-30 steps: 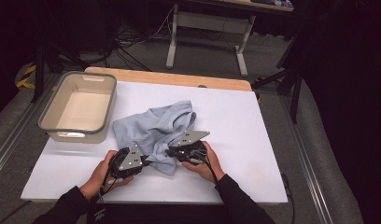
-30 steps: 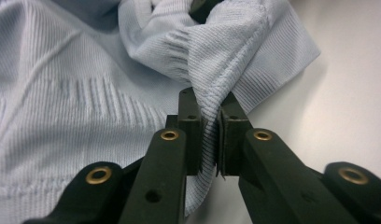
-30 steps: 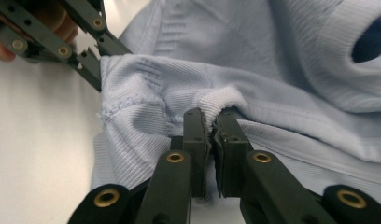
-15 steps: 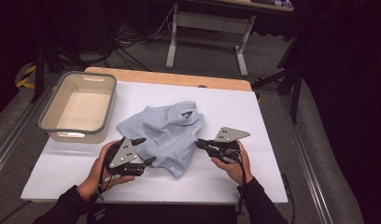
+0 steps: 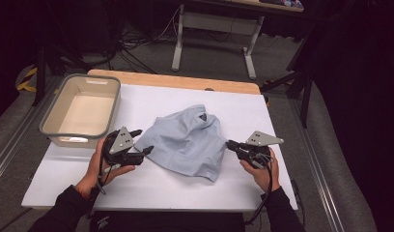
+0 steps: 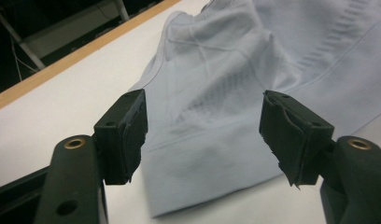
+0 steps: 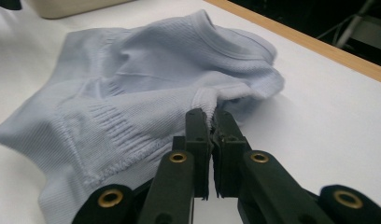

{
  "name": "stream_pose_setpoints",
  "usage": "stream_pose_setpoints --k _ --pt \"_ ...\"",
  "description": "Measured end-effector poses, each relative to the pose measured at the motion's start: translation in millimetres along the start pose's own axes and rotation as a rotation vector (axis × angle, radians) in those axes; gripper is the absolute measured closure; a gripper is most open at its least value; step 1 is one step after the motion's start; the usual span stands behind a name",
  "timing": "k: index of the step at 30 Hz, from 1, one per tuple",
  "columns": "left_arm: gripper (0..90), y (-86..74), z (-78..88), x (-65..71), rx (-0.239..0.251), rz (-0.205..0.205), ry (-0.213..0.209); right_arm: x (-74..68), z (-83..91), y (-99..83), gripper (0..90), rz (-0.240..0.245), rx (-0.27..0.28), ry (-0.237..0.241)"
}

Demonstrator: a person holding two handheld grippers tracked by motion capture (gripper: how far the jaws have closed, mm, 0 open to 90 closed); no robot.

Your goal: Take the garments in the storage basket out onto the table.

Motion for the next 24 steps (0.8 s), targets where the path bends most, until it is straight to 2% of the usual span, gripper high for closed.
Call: stream_pose_setpoints --k 2,6,7,9,10,11,13,15,17,18,19,20,21,22,24 --pt "33.3 -1.0 -8.2 1.8 -0.021 -0.022 0.003 5.0 3.1 -1.5 86.1 -0.018 0.013 -0.012" --pt "33.3 -3.9 -25.0 3.9 -0.066 -0.025 -0.007 14.2 4.2 -6.0 85.7 -0.043 0.013 -0.048" --pt "33.9 -4.9 -30.5 2.9 -0.081 -0.024 0.004 14.3 3.6 -6.2 85.6 -0.041 0.012 -0.050" --pt "36.4 -6.4 -39.1 -0.2 -0.101 -0.003 0.015 14.6 1.9 -6.8 84.8 -0.039 0.009 -0.056" --pt "37.3 -6.4 -39.1 -0.2 -0.101 -0.003 0.015 14.9 0.5 -7.8 83.3 -0.036 0.003 -0.057" --pt "37.7 -7.2 -46.9 -2.8 -0.114 0.003 0.026 15.1 -0.9 -8.8 81.7 -0.032 -0.006 -0.060" --pt "37.7 -7.9 -54.9 -4.1 -0.129 0.006 0.021 15.0 -3.7 -10.6 80.1 -0.034 -0.012 -0.058" --pt "37.5 -8.7 -60.4 -4.8 -0.138 -0.001 0.020 15.4 -4.8 -10.8 76.0 -0.037 -0.006 -0.060" --pt "35.5 -11.5 -64.9 -5.0 -0.158 -0.004 0.010 15.7 -5.0 -10.3 67.9 -0.041 0.010 -0.056" --pt "34.4 -12.9 -66.1 -5.7 -0.165 -0.007 0.015 16.0 -6.5 -9.9 55.8 -0.045 0.021 -0.052" --pt "34.2 -15.3 -67.5 -6.3 -0.180 -0.011 0.021 15.8 -8.4 -9.9 48.5 -0.046 0.021 -0.046" --pt "33.3 -15.3 -67.5 -6.3 -0.180 -0.011 0.021 14.7 -11.8 -10.2 45.9 -0.047 0.018 -0.037" --pt "32.4 -21.4 -70.6 -6.7 -0.215 -0.008 0.015 13.6 -16.1 -10.9 43.7 -0.037 0.008 -0.041" --pt "32.8 -22.9 -71.4 -6.8 -0.223 -0.008 0.013 13.0 -19.5 -11.3 42.9 -0.035 0.003 -0.046" --pt "39.0 -25.6 -72.8 -5.7 -0.237 -0.010 -0.008 12.3 -24.4 -12.0 43.3 -0.036 0.001 -0.040"
Point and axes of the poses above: each handheld gripper's, and its own axes: z roughly backward along the jaws, y roughly out of its top, x roughly to its right, the point moved 7 cm from there along -z, roughly forward along the jaws, and after that the axes turned 14 degrees about y, right-handed, at the moved point
